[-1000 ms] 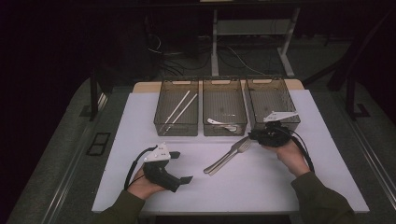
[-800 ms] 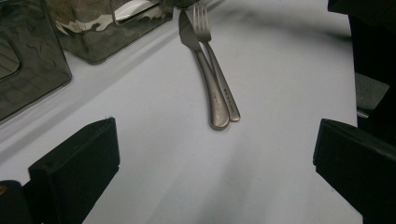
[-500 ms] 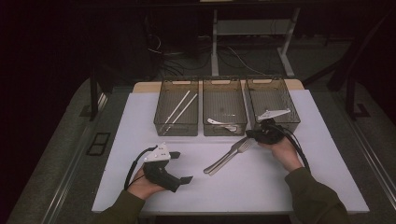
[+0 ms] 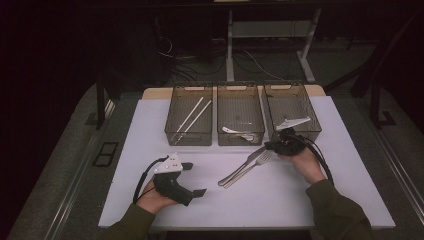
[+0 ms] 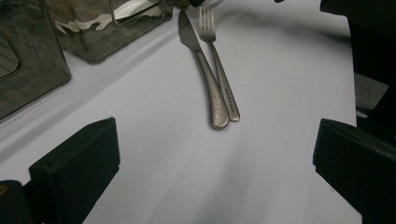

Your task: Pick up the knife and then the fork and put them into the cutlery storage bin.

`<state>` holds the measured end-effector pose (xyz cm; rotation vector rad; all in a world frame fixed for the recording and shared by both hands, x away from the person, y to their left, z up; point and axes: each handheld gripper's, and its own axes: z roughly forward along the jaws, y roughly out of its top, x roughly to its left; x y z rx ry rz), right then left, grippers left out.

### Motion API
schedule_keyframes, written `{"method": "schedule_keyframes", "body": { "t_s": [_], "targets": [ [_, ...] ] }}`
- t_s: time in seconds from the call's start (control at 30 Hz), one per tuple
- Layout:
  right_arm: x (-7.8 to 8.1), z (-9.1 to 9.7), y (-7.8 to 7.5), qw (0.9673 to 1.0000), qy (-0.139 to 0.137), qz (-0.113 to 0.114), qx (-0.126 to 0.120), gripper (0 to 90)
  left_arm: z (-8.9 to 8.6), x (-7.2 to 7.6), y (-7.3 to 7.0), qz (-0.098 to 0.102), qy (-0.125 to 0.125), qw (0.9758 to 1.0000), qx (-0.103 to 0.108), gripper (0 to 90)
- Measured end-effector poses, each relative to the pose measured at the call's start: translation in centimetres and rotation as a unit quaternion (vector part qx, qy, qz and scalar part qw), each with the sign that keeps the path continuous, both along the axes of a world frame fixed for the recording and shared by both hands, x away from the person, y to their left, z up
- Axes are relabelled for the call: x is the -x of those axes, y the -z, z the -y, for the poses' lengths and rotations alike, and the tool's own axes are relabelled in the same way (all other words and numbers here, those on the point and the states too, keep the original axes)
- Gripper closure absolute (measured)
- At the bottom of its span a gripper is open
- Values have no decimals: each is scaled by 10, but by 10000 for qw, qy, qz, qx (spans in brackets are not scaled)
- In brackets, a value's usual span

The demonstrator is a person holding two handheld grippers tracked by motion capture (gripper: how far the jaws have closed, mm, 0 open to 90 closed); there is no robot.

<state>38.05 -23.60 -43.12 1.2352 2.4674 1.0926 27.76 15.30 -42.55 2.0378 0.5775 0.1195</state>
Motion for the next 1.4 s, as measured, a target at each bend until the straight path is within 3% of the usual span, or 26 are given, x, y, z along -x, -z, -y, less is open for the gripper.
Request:
{"method": "schedule_keyframes", "body": {
  "t_s": [0.5, 0.83, 1.2, 1.4],
  "targets": [
    [22, 15, -4, 9995, -201, -183, 148, 895, -1, 0, -1, 4, -25, 10000, 36, 0],
    [46, 22, -5, 9989, -388, -236, 113, 895, -1, 0, -1, 24, -2, 10000, 5, 0],
    [67, 24, -5, 9979, -596, -185, 184, 895, -1, 0, -1, 43, 7, 10000, -8, 0],
    [63, 27, -8, 9991, -416, -19, 124, 895, -1, 0, -1, 42, 11, 10000, -15, 0]
  ]
}}
